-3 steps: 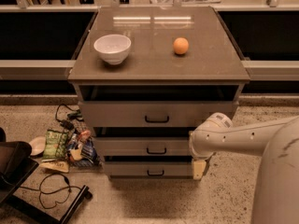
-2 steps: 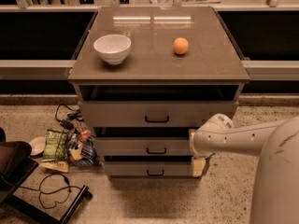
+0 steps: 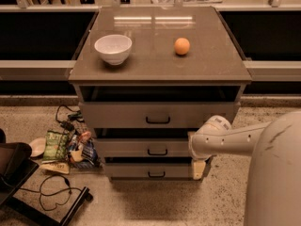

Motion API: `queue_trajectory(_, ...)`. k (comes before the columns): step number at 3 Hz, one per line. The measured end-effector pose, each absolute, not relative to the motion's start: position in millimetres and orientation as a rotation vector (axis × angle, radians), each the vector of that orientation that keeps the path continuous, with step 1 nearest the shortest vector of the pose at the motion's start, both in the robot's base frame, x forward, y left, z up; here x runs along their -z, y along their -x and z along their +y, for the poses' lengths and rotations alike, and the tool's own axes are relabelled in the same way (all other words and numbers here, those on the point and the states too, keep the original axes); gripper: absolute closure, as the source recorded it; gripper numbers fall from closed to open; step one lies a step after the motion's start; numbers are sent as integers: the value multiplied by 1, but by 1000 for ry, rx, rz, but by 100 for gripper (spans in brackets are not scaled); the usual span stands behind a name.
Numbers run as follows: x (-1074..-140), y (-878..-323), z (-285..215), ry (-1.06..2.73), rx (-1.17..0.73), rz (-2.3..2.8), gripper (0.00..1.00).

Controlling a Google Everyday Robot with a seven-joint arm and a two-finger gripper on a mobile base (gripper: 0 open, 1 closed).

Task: Open middle drawer

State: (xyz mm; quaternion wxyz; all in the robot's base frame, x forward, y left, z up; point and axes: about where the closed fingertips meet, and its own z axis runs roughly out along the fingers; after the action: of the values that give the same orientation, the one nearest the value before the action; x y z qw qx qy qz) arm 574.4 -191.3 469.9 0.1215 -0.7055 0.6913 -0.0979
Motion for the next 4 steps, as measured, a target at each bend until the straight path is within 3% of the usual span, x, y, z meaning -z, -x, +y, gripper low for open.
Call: queue_trajectory(4,-433,-614,-183,2068,256,2045,0)
